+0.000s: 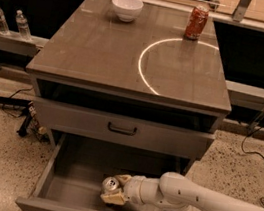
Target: Pick 7up can from middle drawer and place on counter
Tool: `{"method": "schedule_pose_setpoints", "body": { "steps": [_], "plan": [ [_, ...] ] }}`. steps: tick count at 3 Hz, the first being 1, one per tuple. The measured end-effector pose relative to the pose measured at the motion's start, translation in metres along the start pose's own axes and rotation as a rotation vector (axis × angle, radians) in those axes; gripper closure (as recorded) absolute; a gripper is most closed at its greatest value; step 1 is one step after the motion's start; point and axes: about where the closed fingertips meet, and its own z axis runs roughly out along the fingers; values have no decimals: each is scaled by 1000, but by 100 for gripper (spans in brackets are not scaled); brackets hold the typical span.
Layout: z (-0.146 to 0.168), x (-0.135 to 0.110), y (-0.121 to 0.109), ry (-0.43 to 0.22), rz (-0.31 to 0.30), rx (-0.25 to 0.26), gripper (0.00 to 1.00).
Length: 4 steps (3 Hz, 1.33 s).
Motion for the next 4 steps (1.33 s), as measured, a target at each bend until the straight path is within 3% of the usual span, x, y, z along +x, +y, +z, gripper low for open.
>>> {"method": "schedule_pose_setpoints", "body": {
  "steps": [2, 3, 4],
  "plan": [
    [-21, -29, -15, -86, 3, 71, 99],
    [-85, -35, -37, -155, 33, 190, 100],
    [-85, -35, -37, -155, 33, 190, 100]
  ]
}}
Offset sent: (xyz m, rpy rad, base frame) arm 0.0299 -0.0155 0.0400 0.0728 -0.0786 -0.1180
